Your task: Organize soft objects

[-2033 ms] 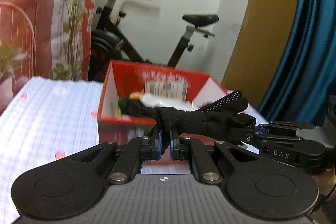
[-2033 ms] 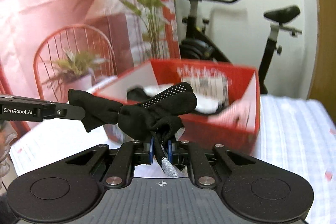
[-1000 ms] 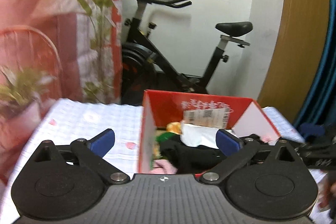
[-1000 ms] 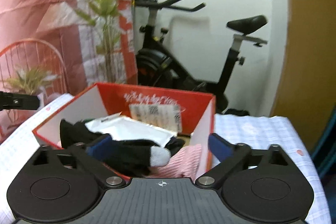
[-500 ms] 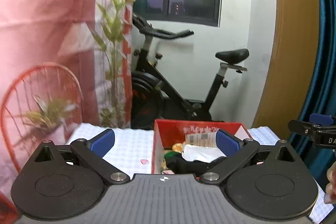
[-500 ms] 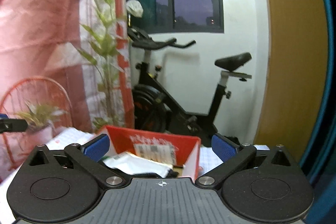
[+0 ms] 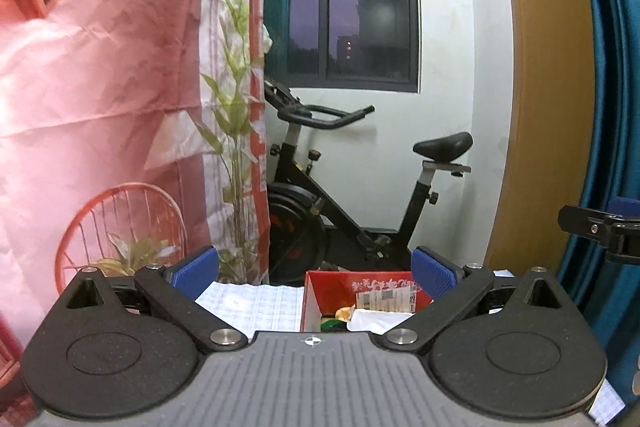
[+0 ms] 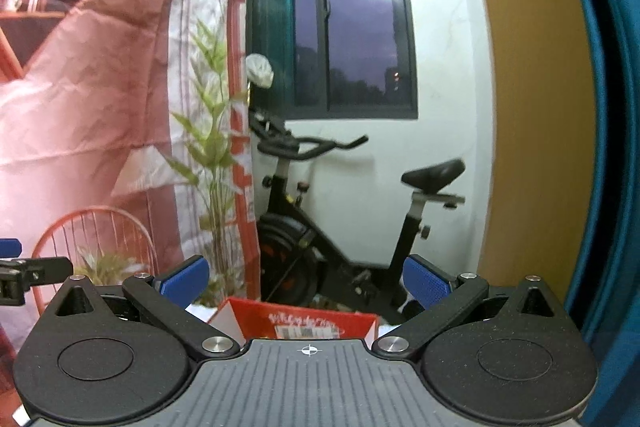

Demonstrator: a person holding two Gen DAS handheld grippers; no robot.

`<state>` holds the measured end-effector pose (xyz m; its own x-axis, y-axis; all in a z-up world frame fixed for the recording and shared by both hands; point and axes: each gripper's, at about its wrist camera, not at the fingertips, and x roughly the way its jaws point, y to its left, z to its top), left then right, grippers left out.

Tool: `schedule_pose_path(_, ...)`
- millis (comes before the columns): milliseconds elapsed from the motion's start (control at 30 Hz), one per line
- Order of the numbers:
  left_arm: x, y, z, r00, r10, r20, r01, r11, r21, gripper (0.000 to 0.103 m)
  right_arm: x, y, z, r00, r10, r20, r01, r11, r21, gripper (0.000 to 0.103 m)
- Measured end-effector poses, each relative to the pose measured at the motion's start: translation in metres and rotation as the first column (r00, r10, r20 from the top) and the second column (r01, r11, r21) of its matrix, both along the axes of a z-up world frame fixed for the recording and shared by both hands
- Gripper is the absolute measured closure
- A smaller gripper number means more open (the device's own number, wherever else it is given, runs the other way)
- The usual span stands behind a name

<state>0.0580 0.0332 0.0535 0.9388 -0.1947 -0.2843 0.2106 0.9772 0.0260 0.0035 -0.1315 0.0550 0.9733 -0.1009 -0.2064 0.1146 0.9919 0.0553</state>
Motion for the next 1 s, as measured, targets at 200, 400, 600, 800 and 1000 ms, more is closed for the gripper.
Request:
schedule_pose_path(200,-0.012,0.000,0.006,1.000,0.001,0.010,0.000,1.000,-0.004,0.000,-0.022,0.009,0.015,0.999,-0.044,0.006,0.044,0.999,-0.001,0.000)
schedule_pose_path(400,-0.007,0.001,0.004,1.000,0.010,0.007,-0.010,1.000,-0.004,0.000,-0.025,0.014,0.017,0.999,-0.052,0.001,0.052,0.999,-0.004,0.000)
schedule_pose_path(600,-0.009,-0.002,0.001,1.000,0.022,0.005,-0.022,1.000,0.014,0.000,-0.022,0.011,0.013,0.998,-0.062,-0.017,0.062,0.998,-0.003,0.000)
schedule_pose_path(800,-0.007,-0.001,0.000,1.000,0.025,-0.007,-0.025,1.000,0.016,0.000,-0.022,0.005,0.010,0.997,-0.075,-0.026,0.075,0.997,0.006,0.000)
schedule_pose_path(1000,-0.006,0.001,0.001,0.999,0.032,-0.010,-0.032,0.999,0.018,0.000,-0.017,0.002,0.010,0.996,-0.088,-0.030,0.088,0.996,0.001,0.000)
